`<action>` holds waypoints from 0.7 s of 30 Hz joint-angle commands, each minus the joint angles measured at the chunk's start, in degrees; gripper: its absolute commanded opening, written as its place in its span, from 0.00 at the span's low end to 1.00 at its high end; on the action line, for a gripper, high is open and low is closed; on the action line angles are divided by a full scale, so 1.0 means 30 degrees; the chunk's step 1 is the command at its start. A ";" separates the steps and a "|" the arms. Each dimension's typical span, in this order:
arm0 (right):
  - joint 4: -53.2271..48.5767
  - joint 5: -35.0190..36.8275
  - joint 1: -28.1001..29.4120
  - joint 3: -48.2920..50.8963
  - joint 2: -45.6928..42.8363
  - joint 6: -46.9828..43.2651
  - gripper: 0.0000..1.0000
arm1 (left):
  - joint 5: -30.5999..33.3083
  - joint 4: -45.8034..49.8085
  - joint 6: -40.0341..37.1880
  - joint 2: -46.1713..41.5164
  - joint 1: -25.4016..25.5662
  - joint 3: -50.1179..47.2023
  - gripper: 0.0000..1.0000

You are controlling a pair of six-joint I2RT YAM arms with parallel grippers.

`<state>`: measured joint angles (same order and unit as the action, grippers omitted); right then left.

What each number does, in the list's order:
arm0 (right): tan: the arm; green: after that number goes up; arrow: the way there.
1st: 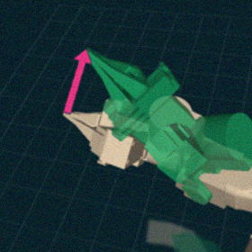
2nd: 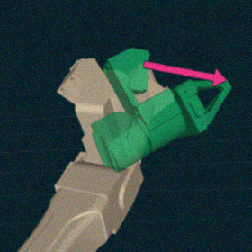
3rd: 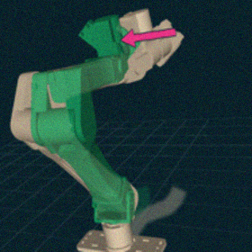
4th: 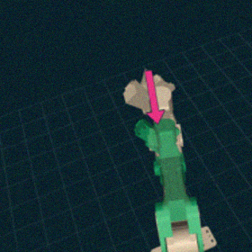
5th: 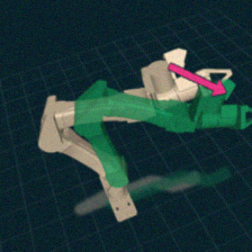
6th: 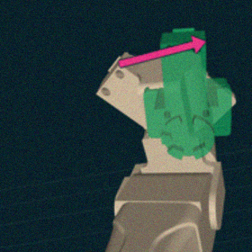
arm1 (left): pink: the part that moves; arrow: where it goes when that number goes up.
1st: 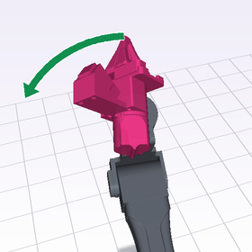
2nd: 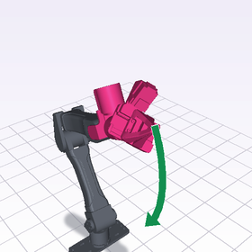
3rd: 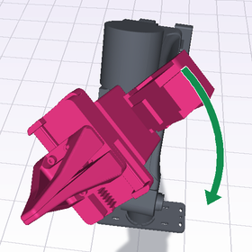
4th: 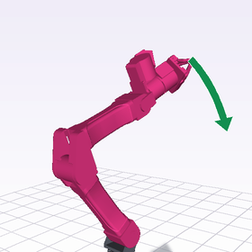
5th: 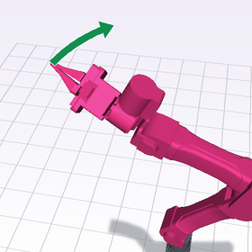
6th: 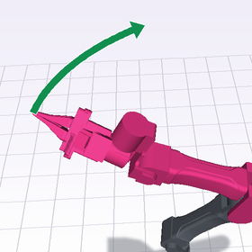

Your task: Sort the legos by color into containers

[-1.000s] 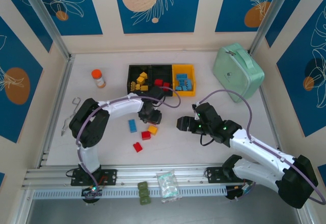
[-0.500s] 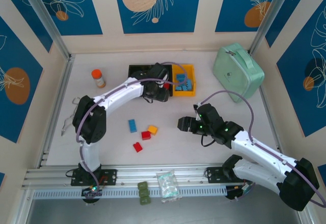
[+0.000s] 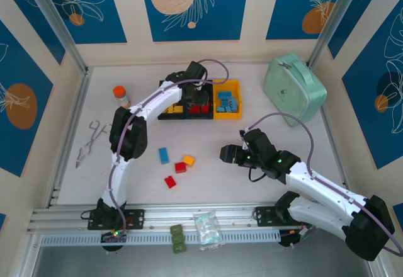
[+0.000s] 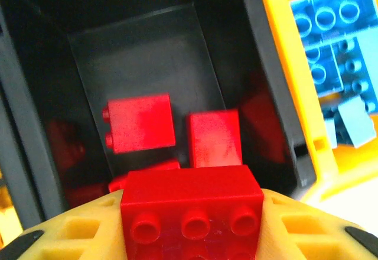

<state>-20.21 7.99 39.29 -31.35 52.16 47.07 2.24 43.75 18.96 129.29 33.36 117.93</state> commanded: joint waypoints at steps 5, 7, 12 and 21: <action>-0.0254 0.0296 -0.0110 0.0338 -0.0504 0.0392 0.73 | 0.0059 0.1135 -0.0545 0.2395 -0.0384 0.3682 0.45; -0.0310 0.0310 -0.0117 0.0341 -0.0549 0.0374 0.73 | -0.0054 0.1157 -0.0577 0.2876 -0.0428 0.4292 0.45; -0.0495 0.0384 -0.0147 0.0275 -0.0658 0.0394 0.73 | -0.0253 0.1292 -0.0607 0.3876 -0.0519 0.5626 0.47; -0.0545 0.0413 -0.0149 0.0364 -0.0828 0.0488 0.73 | -0.0279 0.1567 -0.0432 0.3571 -0.0520 0.5957 0.63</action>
<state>-20.86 8.64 38.98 -31.31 50.52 47.97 1.98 46.59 17.69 140.86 32.32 133.91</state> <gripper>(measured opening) 0.733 0.630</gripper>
